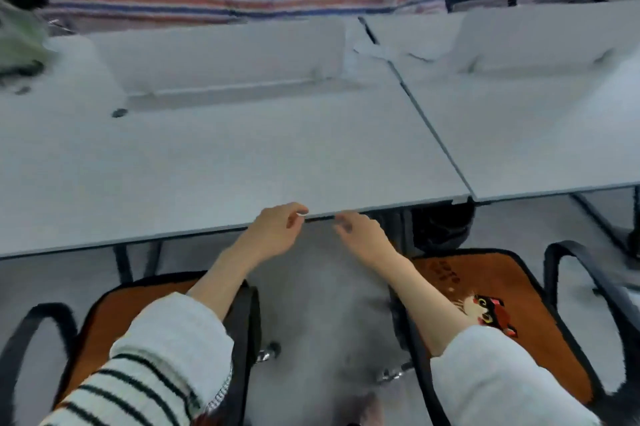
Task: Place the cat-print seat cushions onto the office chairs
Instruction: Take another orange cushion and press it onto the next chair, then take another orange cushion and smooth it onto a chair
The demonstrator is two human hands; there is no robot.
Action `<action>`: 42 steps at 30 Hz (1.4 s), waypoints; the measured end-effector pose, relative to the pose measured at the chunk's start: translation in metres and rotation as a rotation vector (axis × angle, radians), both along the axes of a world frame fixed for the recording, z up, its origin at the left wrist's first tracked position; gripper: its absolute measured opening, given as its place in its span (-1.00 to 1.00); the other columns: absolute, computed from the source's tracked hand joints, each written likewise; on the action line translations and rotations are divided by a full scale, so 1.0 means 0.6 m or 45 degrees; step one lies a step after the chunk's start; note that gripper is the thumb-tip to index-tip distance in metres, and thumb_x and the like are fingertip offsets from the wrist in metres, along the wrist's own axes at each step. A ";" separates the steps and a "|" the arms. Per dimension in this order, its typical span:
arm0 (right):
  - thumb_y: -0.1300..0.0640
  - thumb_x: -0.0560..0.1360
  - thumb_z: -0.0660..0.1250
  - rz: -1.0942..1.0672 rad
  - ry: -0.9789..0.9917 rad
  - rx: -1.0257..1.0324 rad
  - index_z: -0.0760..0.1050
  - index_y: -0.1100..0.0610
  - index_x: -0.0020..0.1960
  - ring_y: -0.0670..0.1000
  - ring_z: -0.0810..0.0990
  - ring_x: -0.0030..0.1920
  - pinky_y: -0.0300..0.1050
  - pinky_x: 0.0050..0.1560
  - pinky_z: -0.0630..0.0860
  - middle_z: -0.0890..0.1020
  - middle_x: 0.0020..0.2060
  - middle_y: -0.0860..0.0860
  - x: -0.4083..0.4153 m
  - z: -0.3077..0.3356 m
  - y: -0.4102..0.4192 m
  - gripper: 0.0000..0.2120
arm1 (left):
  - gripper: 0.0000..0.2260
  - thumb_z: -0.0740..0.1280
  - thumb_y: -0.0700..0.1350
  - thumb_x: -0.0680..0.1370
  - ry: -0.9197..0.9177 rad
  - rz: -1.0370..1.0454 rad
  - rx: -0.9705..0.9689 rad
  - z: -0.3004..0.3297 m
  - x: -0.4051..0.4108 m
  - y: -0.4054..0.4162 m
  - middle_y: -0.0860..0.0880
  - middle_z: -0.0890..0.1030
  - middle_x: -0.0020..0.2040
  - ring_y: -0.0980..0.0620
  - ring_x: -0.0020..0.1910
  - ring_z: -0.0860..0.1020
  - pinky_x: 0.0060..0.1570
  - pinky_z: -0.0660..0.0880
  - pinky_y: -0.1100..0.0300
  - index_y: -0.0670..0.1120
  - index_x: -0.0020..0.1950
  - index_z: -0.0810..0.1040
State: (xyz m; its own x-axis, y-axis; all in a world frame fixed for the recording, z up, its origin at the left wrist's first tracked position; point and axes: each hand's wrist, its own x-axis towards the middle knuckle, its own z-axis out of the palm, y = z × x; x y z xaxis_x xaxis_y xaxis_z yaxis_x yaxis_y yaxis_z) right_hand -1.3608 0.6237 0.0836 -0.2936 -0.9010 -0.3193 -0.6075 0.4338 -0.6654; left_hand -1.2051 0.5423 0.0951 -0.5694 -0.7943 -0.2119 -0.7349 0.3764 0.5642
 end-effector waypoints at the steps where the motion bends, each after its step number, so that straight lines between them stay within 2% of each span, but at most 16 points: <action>1: 0.10 0.59 0.17 0.039 -0.019 -0.044 0.40 0.13 0.35 0.12 0.51 0.23 -0.07 0.21 0.43 0.57 0.22 0.11 0.045 0.017 -0.011 -0.65 | -0.74 0.15 -0.11 0.62 0.015 0.056 -0.021 0.020 0.054 -0.002 -0.04 0.58 0.21 -0.01 0.12 0.54 0.08 0.37 0.27 -0.04 0.27 0.50; 4: 0.08 0.58 0.16 0.215 -0.060 -0.149 0.40 0.10 0.34 0.05 0.56 0.11 -0.17 0.05 0.44 0.61 0.12 0.07 0.201 0.064 -0.029 -0.66 | -0.74 0.14 -0.08 0.63 0.084 0.253 -0.093 0.078 0.233 0.007 -0.02 0.57 0.20 0.06 0.04 0.52 0.04 0.39 0.27 0.01 0.26 0.50; 7: 0.05 0.58 0.17 0.328 -0.141 -0.242 0.41 0.06 0.34 0.05 0.54 0.16 -0.14 0.10 0.45 0.58 0.18 0.08 0.377 0.098 -0.022 -0.66 | -0.74 0.13 -0.06 0.63 0.124 0.376 -0.138 0.123 0.426 0.046 0.00 0.56 0.21 0.09 0.05 0.51 0.04 0.39 0.27 0.04 0.26 0.50; 9: 0.04 0.59 0.17 0.396 -0.195 -0.264 0.39 0.07 0.36 0.06 0.52 0.20 -0.14 0.14 0.43 0.55 0.23 0.09 0.489 0.117 -0.010 -0.64 | -0.74 0.13 -0.06 0.63 0.159 0.475 -0.183 0.150 0.553 0.087 0.04 0.55 0.19 0.13 0.05 0.47 0.01 0.34 0.35 0.03 0.28 0.49; 12: 0.04 0.60 0.15 0.522 -0.233 -0.302 0.37 0.09 0.37 0.02 0.52 0.16 -0.23 0.05 0.39 0.53 0.25 0.09 0.619 0.137 0.002 -0.64 | -0.75 0.15 -0.09 0.63 0.228 0.693 -0.290 0.183 0.713 0.143 0.05 0.54 0.00 0.13 -0.01 0.48 -0.21 0.29 0.49 -0.01 0.26 0.51; 15: 0.04 0.60 0.15 0.671 -0.249 -0.339 0.39 0.10 0.35 -0.01 0.54 0.07 -0.24 0.01 0.40 0.55 0.18 0.06 0.744 0.159 0.011 -0.65 | -0.75 0.17 -0.10 0.62 0.204 0.831 -0.384 0.201 0.854 0.188 0.08 0.54 -0.12 0.13 -0.13 0.48 -0.27 0.32 0.49 -0.01 0.25 0.52; 17: 0.03 0.61 0.15 0.760 -0.249 -0.358 0.39 0.10 0.34 0.00 0.55 0.09 -0.25 0.01 0.39 0.56 0.15 0.04 0.813 0.171 0.005 -0.66 | -0.75 0.18 -0.10 0.62 0.196 0.887 -0.418 0.199 0.929 0.200 0.04 0.61 -0.05 0.14 -0.13 0.50 -0.26 0.33 0.46 0.01 0.25 0.52; 19: 0.04 0.61 0.14 0.821 -0.248 -0.375 0.39 0.11 0.35 -0.03 0.52 0.12 -0.28 0.05 0.34 0.55 0.16 0.03 0.873 0.176 -0.007 -0.65 | -0.76 0.19 -0.10 0.61 0.226 0.964 -0.442 0.192 0.997 0.208 0.00 0.62 0.06 0.11 -0.05 0.53 -0.15 0.34 0.38 0.01 0.24 0.53; 23: 0.05 0.61 0.15 0.906 -0.271 -0.349 0.40 0.10 0.35 -0.02 0.52 0.16 -0.25 0.14 0.38 0.55 0.20 0.04 0.980 0.168 -0.045 -0.65 | -0.79 0.21 -0.10 0.60 0.338 1.109 -0.447 0.166 1.111 0.213 0.04 0.62 0.04 0.10 0.03 0.57 0.00 0.43 0.27 0.02 0.20 0.54; 27: 0.05 0.61 0.16 0.885 -0.300 -0.328 0.40 0.11 0.36 -0.06 0.50 0.13 -0.27 0.09 0.35 0.53 0.21 0.04 1.093 0.142 -0.103 -0.65 | -0.78 0.20 -0.11 0.61 0.324 1.122 -0.382 0.151 1.227 0.173 0.06 0.61 0.06 0.16 0.02 0.55 -0.06 0.38 0.38 0.01 0.22 0.53; 30: 0.06 0.60 0.18 0.859 -0.357 -0.297 0.42 0.12 0.34 -0.02 0.52 0.16 -0.25 0.09 0.38 0.56 0.19 0.05 1.184 0.121 -0.159 -0.66 | -0.77 0.17 -0.10 0.62 0.263 1.127 -0.383 0.151 1.322 0.118 0.08 0.61 0.07 0.15 0.02 0.53 -0.08 0.37 0.36 0.02 0.24 0.52; 33: 0.07 0.59 0.19 0.821 -0.380 -0.295 0.45 0.12 0.32 -0.07 0.51 0.05 -0.26 0.03 0.36 0.56 0.14 0.02 1.281 0.112 -0.225 -0.67 | -0.77 0.18 -0.10 0.62 0.227 1.143 -0.332 0.147 1.409 0.071 0.07 0.60 0.08 0.12 0.02 0.54 -0.12 0.40 0.43 0.02 0.23 0.52; 36: 0.04 0.59 0.18 0.864 -0.407 -0.243 0.44 0.11 0.33 -0.09 0.50 0.06 -0.24 0.06 0.37 0.56 0.17 0.01 1.386 0.113 -0.285 -0.65 | -0.77 0.17 -0.09 0.62 0.204 1.199 -0.288 0.141 1.506 0.032 0.04 0.61 0.10 0.12 0.06 0.55 -0.05 0.41 0.35 0.03 0.23 0.53; 39: 0.06 0.58 0.19 0.882 -0.411 -0.222 0.45 0.12 0.32 -0.08 0.50 0.02 -0.24 0.04 0.35 0.56 0.07 -0.01 1.465 0.114 -0.330 -0.66 | -0.76 0.17 -0.09 0.62 0.192 1.243 -0.250 0.134 1.592 -0.004 0.04 0.61 0.12 0.13 0.05 0.55 -0.08 0.42 0.37 0.02 0.24 0.53; 42: 0.06 0.58 0.19 0.871 -0.393 -0.199 0.46 0.12 0.31 -0.08 0.50 0.01 -0.25 0.01 0.34 0.58 0.08 0.02 1.531 0.105 -0.384 -0.67 | -0.76 0.17 -0.08 0.62 0.167 1.248 -0.264 0.115 1.676 -0.056 0.05 0.58 0.16 0.10 0.08 0.53 0.02 0.40 0.28 0.03 0.24 0.53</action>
State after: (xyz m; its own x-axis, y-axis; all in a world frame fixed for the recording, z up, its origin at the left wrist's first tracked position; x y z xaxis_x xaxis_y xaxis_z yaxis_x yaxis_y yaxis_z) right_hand -0.4425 0.3934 0.1465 0.4276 -0.8914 -0.1505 -0.4835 -0.0848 -0.8712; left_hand -0.1997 0.5086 0.1644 0.3450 -0.9386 0.0010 -0.7095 -0.2601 0.6550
